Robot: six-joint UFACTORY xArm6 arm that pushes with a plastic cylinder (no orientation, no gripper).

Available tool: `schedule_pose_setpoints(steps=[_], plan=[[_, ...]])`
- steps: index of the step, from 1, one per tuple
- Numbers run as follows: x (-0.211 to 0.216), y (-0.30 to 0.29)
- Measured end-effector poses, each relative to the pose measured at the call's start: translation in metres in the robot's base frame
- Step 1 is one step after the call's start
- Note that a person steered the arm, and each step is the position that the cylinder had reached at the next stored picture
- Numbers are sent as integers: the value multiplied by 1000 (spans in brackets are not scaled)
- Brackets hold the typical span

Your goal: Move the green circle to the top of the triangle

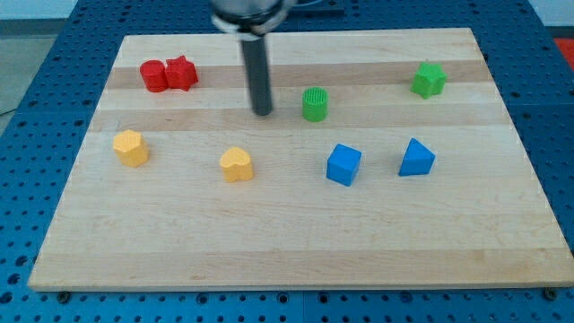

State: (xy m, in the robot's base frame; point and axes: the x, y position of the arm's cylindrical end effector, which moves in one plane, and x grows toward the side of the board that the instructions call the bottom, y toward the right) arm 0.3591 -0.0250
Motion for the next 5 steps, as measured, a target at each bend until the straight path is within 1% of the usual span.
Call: schedule_pose_setpoints(steps=[1, 2, 3, 4, 5], plan=[[-7, 41], [21, 41], [39, 58], [28, 107], [19, 127]])
